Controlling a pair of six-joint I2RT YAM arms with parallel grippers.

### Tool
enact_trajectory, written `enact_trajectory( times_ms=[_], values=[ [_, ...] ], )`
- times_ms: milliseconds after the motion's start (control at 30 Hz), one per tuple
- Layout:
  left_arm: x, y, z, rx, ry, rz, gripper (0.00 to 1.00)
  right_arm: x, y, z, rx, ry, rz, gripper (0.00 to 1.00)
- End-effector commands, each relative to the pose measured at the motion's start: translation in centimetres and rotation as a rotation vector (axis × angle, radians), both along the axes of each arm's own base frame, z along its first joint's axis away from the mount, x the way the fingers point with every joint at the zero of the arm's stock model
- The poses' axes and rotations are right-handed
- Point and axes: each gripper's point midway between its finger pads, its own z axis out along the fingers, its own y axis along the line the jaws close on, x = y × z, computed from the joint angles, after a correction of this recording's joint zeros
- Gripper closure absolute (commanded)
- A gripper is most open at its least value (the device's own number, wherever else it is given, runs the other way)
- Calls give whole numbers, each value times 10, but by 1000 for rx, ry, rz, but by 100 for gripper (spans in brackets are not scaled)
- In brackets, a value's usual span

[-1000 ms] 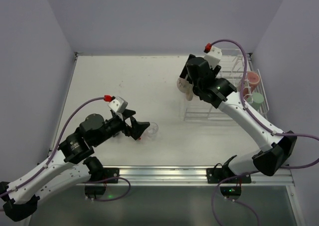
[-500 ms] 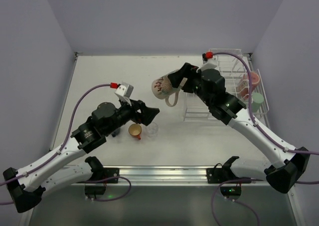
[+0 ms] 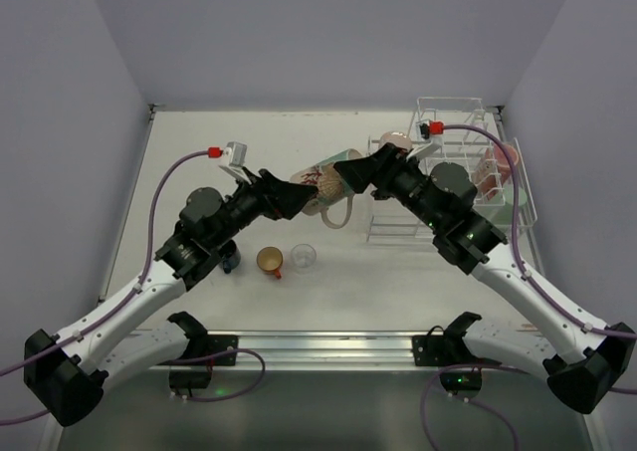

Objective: Unload the cups from the dish rack

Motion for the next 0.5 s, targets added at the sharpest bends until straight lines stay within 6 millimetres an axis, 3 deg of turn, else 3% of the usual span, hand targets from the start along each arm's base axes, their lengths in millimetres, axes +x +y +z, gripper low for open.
enact_trajectory(
  times_ms=[0, 67, 167, 233, 267, 367, 400, 467],
  values=[
    [-13, -11, 37, -155, -102, -98, 19, -26, 5, 81, 261, -177, 114, 80],
    [-21, -13, 44, -187, -139, -135, 25, -27, 11, 71, 292, -141, 146, 81],
    [-28, -7, 56, -226, -184, -137, 41, -27, 19, 63, 344, -104, 186, 81],
    [-32, 0, 62, -238, -209, -117, 60, -25, 27, 54, 365, -70, 218, 80],
    [-33, 3, 65, -239, -218, -106, 74, -25, 30, 50, 372, -57, 231, 80],
    [-29, 14, 67, -211, -226, -42, 95, -25, 44, 38, 394, -10, 296, 75],
    [-30, 18, 73, -207, -249, -26, 100, -25, 47, 36, 395, -2, 310, 70],
    [-28, 22, 74, -193, -254, 5, 100, -23, 55, 26, 391, 33, 344, 43]
  ],
)
